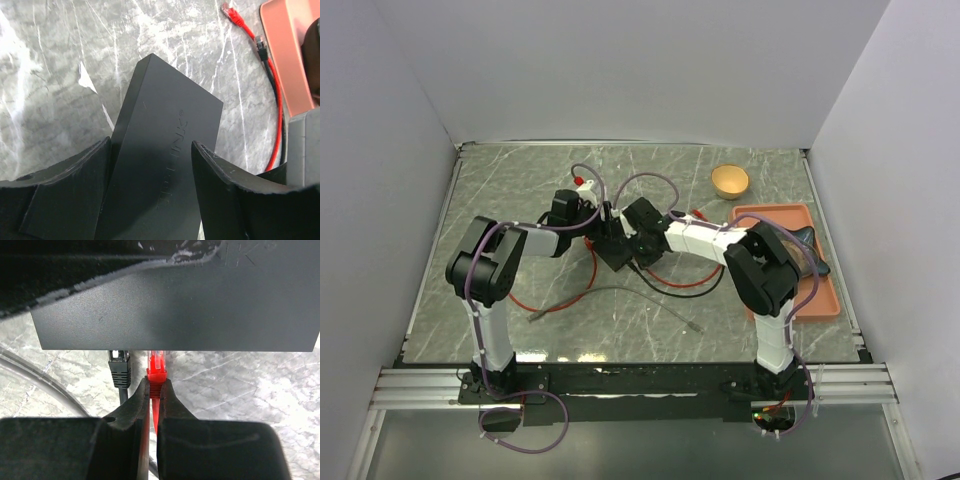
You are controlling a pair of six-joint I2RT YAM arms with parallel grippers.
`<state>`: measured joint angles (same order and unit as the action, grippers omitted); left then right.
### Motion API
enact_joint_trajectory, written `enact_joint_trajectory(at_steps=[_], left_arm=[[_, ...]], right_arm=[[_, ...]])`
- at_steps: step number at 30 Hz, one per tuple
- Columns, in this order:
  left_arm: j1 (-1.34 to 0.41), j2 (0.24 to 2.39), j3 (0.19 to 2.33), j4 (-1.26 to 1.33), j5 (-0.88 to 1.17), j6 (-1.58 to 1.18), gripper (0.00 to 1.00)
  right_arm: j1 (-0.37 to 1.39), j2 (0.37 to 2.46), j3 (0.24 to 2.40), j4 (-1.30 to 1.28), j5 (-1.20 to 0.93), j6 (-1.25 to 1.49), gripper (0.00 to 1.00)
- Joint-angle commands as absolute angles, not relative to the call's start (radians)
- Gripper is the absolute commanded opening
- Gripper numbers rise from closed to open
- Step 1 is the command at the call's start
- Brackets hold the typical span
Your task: Insert the plug into the switch port
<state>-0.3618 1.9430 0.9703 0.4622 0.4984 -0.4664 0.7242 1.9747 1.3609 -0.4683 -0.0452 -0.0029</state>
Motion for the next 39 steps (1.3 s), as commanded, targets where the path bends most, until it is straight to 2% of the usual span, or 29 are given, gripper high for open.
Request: enact_joint_trajectory(at_steps=[1,15,28,39], left_arm=[[-0.417,1.919,0.916,0.478,0.646,-0.580,0.69],[-0.414,1.905,0.913,0.477,0.588,-0.595,0.72],[-0.414,1.873,0.882,0.534,0.637,-0.603,0.71],[-0.414,1.864,0.864,0.587,0.660,-0.621,0.71]], right_arm=[[0.732,1.862,1.350,-0.215,-0.002,0.031,0.00],[0.732,1.795,1.282,-0.180,0.040,0.048,0.00],[0.741,1.954,1.385,-0.262,0.077,0.038,0.00],[0.759,1.959,1.393,-0.244,0.083,-0.032,0.00]])
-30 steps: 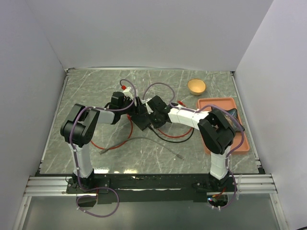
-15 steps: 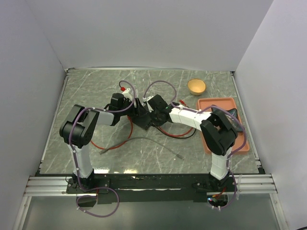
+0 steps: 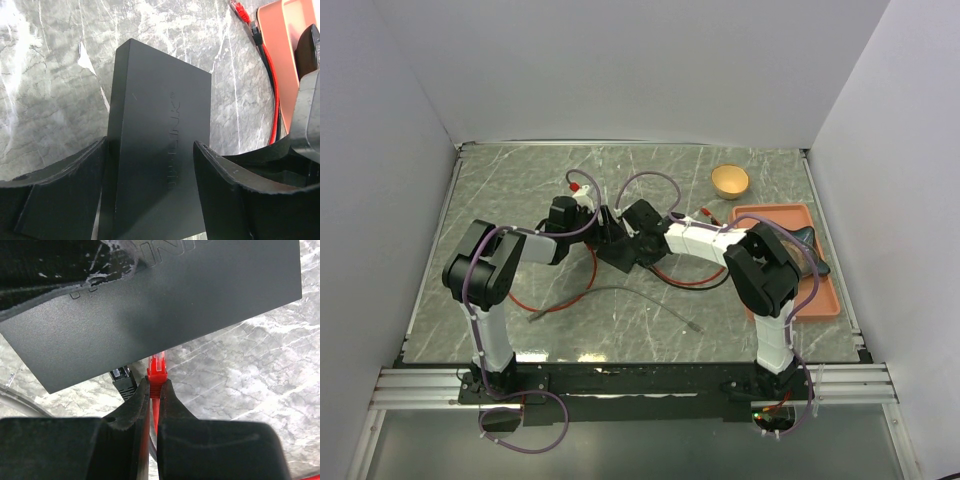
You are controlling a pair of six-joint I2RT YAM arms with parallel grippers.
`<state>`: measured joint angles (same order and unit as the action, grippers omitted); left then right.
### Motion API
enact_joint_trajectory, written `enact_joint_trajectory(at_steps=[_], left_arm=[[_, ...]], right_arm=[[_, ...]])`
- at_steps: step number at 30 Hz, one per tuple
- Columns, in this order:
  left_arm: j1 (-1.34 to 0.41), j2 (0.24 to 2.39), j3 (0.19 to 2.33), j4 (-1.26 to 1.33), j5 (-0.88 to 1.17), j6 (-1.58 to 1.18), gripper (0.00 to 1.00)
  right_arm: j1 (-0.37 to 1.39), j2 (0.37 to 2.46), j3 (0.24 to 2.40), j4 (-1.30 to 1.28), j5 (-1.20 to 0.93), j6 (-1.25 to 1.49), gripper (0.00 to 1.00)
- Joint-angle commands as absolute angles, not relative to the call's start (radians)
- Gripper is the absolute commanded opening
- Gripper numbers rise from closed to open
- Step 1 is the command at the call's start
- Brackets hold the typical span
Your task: Insert the plug into the switch port
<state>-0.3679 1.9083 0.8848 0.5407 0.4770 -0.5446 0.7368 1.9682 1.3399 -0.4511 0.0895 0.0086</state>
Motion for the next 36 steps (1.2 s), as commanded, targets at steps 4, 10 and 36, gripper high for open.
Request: enact_joint_trajectory(at_steps=[4,10,36], left_arm=[[-0.414,1.871,0.864,0.600,0.669,-0.620,0.71],[-0.399,1.868,0.847,0.595,0.657,-0.611,0.71],[-0.359,1.862,0.802,0.627,0.722,-0.606,0.65]], right_arm=[[0.770,1.942,1.374,-0.203,0.040,-0.093,0.00],[0.775,1.904,1.335,-0.153,-0.061,-0.144,0.00],[0.793,1.994,1.519,-0.273,0.049,-0.046,0.00]])
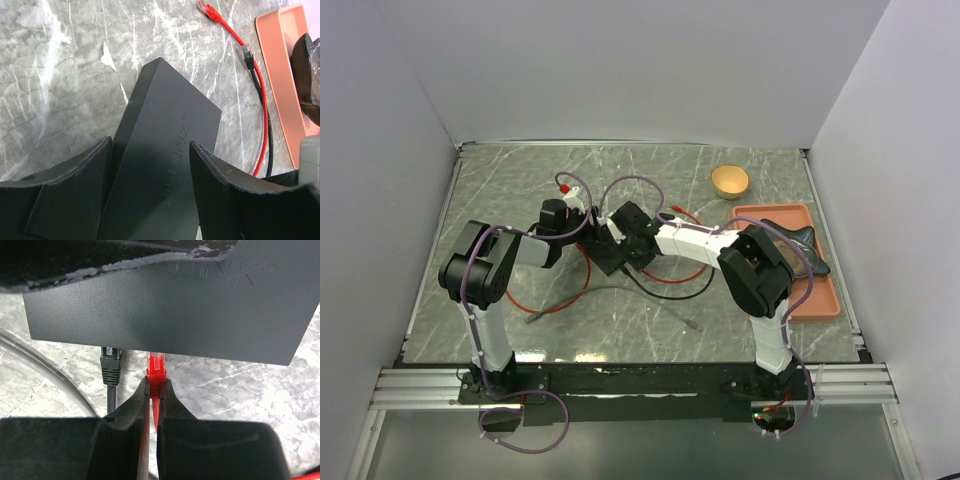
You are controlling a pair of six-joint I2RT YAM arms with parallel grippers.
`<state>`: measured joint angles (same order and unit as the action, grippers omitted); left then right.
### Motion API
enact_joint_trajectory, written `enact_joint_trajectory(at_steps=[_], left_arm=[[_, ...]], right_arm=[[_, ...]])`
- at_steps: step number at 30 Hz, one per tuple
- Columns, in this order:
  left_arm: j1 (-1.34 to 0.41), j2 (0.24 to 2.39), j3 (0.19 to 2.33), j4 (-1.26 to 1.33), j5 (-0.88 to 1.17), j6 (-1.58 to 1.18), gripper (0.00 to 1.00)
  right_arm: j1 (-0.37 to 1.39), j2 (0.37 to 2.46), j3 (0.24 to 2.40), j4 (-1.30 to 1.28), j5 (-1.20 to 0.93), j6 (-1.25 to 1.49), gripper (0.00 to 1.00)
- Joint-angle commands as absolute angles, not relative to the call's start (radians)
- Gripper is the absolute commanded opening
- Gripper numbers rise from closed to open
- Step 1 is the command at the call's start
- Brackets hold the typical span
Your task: Insert the plug into the switch port
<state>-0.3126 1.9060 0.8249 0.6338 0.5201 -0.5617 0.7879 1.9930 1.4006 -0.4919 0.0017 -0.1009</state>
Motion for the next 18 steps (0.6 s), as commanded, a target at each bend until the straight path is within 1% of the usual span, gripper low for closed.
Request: enact_joint_trajectory(at_steps=[1,9,18], left_arm=[[-0.359,1.861,0.804,0.626,0.724,-0.607,0.65],[-0.360,1.852,0.805,0.611,0.738,-0.606,0.61],[-0.360,1.844,0.790,0.629,0.750,-0.615,0.61]], right_arm=[[0.795,1.996,1.526,-0.279,0.048,-0.045,0.00],[0.795,2.028,1.612,-0.348,0.055,-0.002,0.00],[0.804,2.059,1.577,-0.311,0.037,0.035,0.00]])
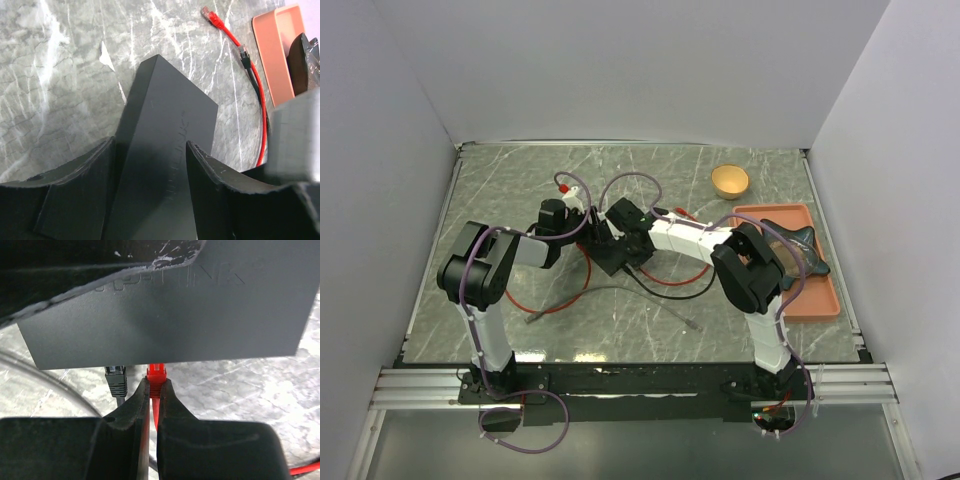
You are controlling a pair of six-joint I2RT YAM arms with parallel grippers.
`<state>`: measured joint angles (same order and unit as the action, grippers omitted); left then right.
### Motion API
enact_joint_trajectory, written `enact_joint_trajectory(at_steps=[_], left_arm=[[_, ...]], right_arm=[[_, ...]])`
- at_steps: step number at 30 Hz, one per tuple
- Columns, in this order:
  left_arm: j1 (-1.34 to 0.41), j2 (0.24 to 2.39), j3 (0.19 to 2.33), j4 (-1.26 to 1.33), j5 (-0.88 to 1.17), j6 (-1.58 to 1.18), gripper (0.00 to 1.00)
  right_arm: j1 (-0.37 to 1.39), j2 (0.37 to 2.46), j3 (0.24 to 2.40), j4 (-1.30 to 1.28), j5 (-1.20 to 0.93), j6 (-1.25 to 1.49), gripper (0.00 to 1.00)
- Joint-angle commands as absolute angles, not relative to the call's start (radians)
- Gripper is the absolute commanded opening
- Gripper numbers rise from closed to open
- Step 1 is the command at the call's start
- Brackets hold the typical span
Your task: Insert the plug into the switch port
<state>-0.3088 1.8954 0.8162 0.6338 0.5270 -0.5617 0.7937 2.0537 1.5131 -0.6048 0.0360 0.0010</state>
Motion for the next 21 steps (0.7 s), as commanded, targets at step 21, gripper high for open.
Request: enact_joint_trajectory(at_steps=[21], left_arm=[[-0.362,1.908,0.801,0.604,0.811,-0.600,0.58]], right_arm=[[0.781,2.020,1.528,-0.134,0.005,0.077,0.00]])
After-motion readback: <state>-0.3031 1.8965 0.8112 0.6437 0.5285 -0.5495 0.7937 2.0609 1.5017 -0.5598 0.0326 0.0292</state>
